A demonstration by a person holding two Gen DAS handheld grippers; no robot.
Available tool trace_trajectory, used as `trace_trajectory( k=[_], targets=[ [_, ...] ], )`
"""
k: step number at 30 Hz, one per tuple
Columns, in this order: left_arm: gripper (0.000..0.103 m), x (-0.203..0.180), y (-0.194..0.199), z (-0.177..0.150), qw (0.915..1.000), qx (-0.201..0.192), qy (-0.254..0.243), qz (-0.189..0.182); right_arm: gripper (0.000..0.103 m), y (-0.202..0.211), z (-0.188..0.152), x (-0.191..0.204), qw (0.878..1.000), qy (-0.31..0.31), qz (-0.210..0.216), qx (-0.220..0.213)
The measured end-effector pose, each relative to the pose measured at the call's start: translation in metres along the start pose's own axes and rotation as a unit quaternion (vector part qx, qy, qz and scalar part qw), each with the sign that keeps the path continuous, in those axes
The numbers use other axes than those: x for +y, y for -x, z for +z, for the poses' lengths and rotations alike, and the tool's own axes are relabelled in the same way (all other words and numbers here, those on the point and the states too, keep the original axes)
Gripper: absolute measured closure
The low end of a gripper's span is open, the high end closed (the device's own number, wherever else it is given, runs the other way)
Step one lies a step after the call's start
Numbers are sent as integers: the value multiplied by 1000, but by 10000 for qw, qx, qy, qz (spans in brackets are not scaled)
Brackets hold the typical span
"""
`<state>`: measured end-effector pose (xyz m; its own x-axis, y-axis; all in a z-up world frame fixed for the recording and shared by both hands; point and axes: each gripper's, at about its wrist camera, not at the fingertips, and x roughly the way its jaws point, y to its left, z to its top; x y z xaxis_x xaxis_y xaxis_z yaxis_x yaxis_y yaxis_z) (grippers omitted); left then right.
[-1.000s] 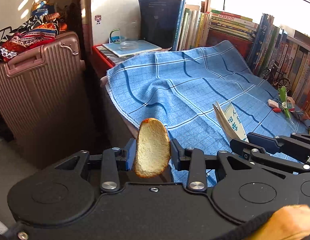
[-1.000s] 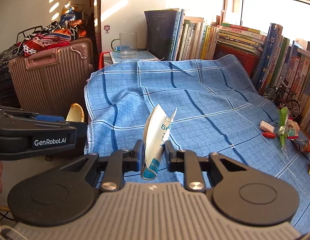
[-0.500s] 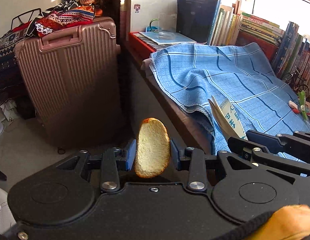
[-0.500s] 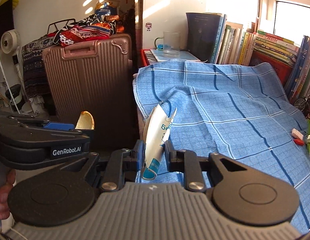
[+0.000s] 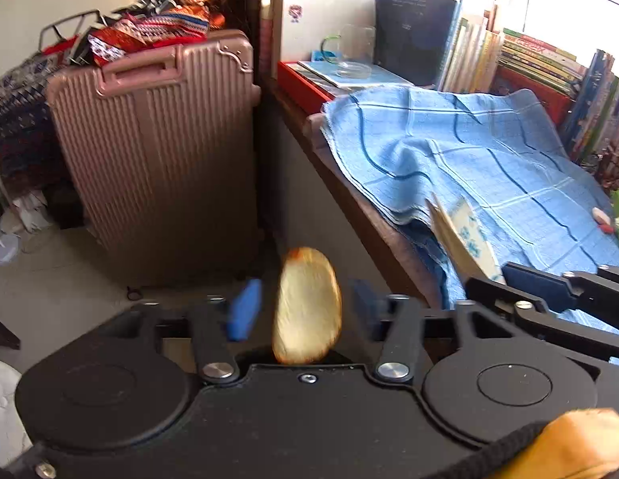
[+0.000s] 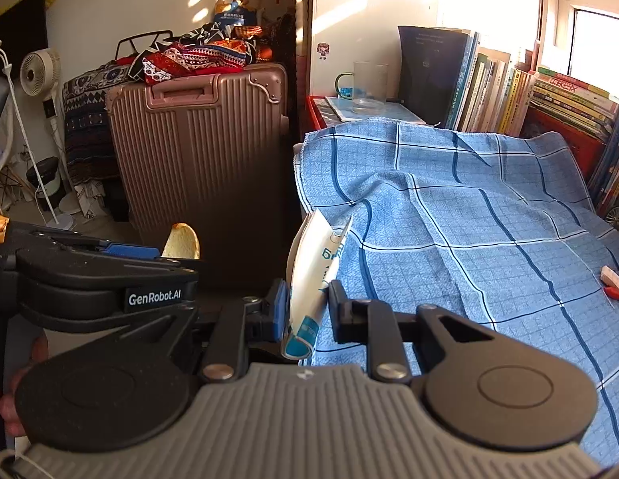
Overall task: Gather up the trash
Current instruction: 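Open the left tool over the bin while the right tool releases the paper bag into it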
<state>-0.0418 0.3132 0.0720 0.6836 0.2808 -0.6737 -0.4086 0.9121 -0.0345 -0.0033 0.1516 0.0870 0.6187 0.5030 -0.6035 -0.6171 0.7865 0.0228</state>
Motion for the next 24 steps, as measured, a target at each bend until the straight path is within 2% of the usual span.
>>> trace_trajectory(
  k=[1,2,5,14,24],
  targets=[
    [18,-1,2,1,9999,-129,-14,108,77,-1,0,-2,10000,-29,-17,11],
    [17,-1,4,2,9996,-246,-17,161,77,-1,0,-4,10000,-68,-16,28],
    [17,0,4,8,9996,-274,-7,102,77,-2,1,-9,9999,-113,-66,39],
    [17,14,6,13,9983,-280,242,455,77,0,4,-10,10000,-70,-65,-4],
    [17,39,12,5,9956,-259,462,768,77,-4,0,7,9995,134,278,112]
  ],
)
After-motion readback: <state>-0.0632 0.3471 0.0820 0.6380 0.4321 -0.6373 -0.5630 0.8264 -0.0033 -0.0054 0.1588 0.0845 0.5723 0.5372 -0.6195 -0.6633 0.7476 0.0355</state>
